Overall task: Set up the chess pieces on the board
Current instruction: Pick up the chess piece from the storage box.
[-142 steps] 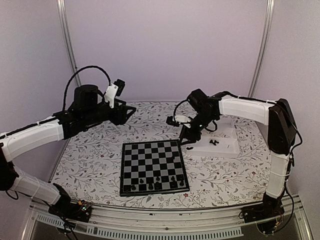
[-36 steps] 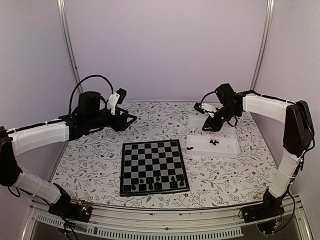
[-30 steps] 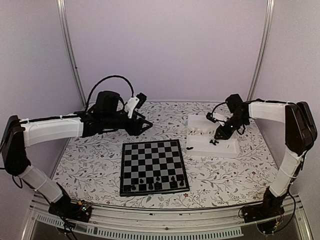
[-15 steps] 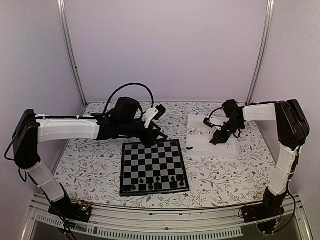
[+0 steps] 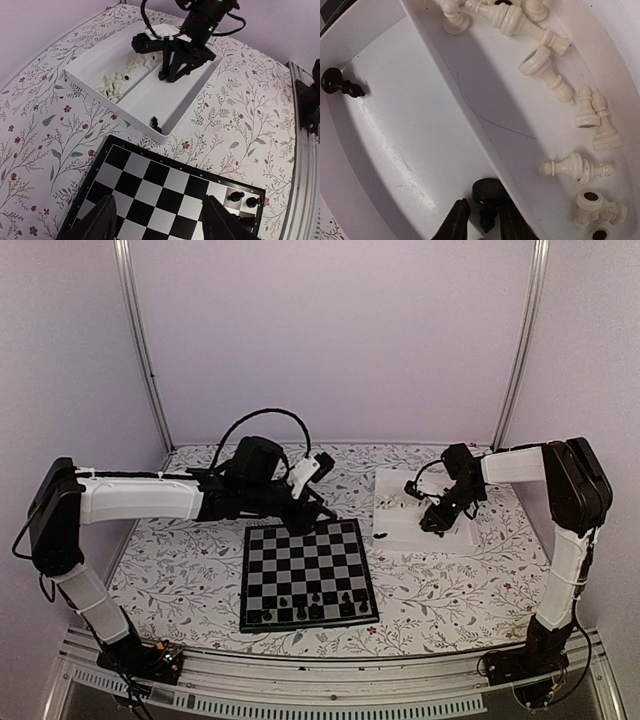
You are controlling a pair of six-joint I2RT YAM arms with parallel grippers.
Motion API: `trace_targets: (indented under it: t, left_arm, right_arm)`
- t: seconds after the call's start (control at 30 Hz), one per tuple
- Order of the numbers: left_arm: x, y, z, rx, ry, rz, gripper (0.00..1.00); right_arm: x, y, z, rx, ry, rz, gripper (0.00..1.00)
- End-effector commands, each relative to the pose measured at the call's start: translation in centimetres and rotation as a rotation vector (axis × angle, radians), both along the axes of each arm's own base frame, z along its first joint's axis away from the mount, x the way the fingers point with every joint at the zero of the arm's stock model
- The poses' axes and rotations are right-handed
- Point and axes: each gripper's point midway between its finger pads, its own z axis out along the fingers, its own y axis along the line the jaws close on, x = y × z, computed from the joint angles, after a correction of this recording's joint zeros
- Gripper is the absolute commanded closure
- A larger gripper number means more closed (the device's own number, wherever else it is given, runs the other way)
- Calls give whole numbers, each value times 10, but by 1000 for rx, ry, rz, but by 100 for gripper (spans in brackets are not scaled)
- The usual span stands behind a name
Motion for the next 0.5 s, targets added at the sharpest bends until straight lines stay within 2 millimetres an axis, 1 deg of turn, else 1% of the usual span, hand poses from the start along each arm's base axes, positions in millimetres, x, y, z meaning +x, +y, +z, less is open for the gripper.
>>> trace_targets:
  t: [0.0, 0.1, 0.17, 0.2, 0.3, 0.33, 0.37, 0.47]
  left_arm:
    - [-3, -11, 15, -49, -27, -16, 40]
    - [-2, -12, 14, -56, -25, -8, 40]
    - [1, -13, 13, -63, -16, 7, 39]
    - [4, -15, 13, -72, 0, 26, 39]
    - [14, -19, 16, -112, 48, 92, 39]
    - [18, -21, 17, -133, 65, 114, 39]
    - [21, -23, 20, -159, 86, 133, 38]
    - [27, -35, 28, -260, 167, 160, 37]
  right_arm:
    - [-17, -5, -8, -20, 51, 13, 80]
    - [-21, -4, -8, -9, 63, 16, 92]
    - [-19, 0, 4, 12, 44, 19, 95]
    - [-19, 2, 11, 22, 33, 20, 96]
    - [-21, 14, 43, 74, -12, 51, 96]
    - [-25, 19, 51, 86, -17, 69, 96]
    - [-28, 26, 64, 100, -43, 95, 96]
    - [-45, 52, 92, 122, -107, 184, 96]
